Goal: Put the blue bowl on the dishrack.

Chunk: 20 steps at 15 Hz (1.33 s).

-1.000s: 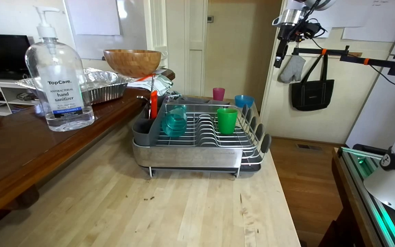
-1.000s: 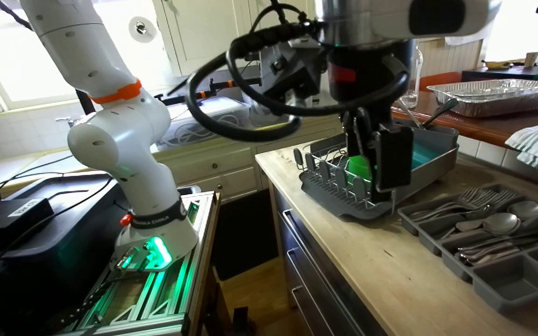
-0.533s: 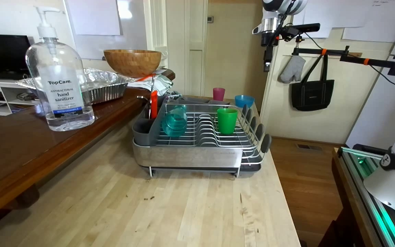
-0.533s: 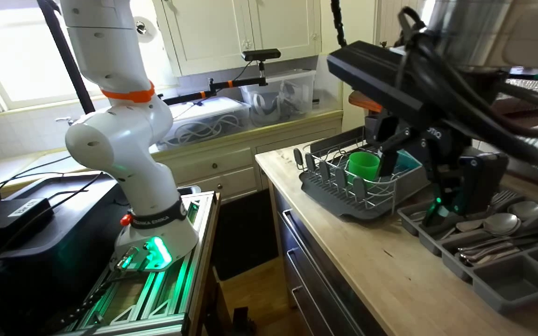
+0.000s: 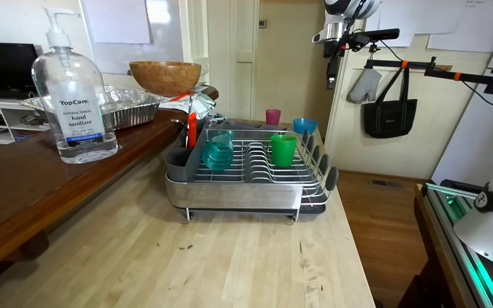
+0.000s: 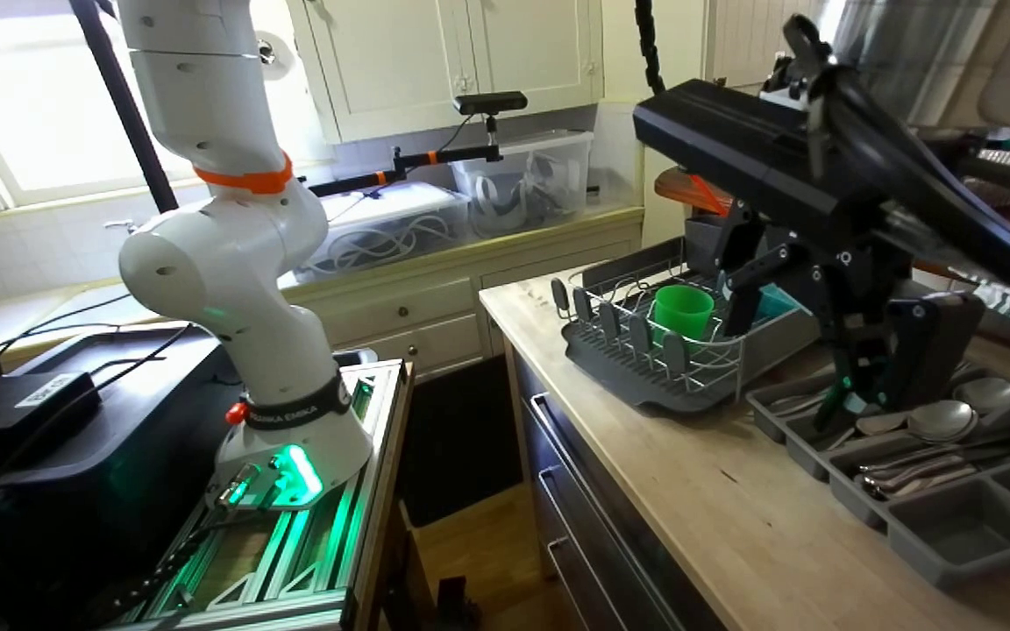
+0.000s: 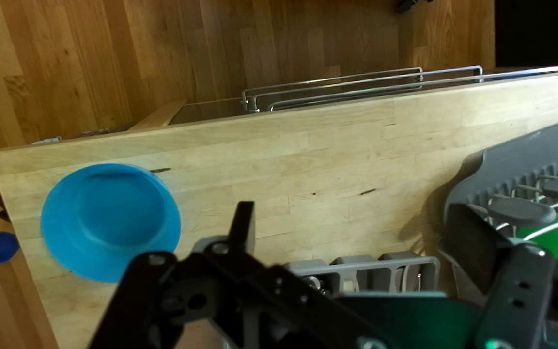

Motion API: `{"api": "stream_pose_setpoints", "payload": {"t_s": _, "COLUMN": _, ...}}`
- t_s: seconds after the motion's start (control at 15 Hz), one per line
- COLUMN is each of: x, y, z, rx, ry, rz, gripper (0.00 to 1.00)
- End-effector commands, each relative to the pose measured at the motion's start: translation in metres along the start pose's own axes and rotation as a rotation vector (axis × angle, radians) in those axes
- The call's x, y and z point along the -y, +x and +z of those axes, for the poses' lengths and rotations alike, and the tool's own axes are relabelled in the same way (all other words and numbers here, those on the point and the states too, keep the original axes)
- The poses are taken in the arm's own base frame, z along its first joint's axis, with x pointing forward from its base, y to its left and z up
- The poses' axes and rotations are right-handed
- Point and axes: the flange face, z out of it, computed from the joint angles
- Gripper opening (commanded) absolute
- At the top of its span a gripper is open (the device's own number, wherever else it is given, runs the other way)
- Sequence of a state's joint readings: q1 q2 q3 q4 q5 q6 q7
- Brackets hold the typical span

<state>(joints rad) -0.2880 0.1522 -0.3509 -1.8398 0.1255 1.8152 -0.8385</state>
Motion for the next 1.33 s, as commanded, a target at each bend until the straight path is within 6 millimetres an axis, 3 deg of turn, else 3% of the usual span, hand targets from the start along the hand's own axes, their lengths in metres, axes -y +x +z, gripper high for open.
{"api": "stream_pose_setpoints", "payload": {"t_s": 0.0, "x": -0.020, "y": 0.007, "z": 0.015, "rx": 0.043, "ry": 0.027, "rz": -0.094, "gripper": 1.00}}
{"api": "stream_pose_setpoints", "payload": {"t_s": 0.6, "x": -0.087, "y": 0.068, "z": 0.087, "rx": 0.063, "ry": -0.028, "rz": -0.047, "gripper": 1.00}}
{"api": "stream_pose_setpoints", "payload": {"t_s": 0.87, "x": -0.103, "y": 0.090, "z": 0.110, "rx": 0.092, "ry": -0.045, "rz": -0.027, "gripper": 1.00}}
{"api": "stream_pose_setpoints", "payload": {"t_s": 1.27, "x": -0.117, "y": 0.104, "z": 0.142, "rx": 0.125, "ry": -0.042, "rz": 0.017, "gripper": 1.00}}
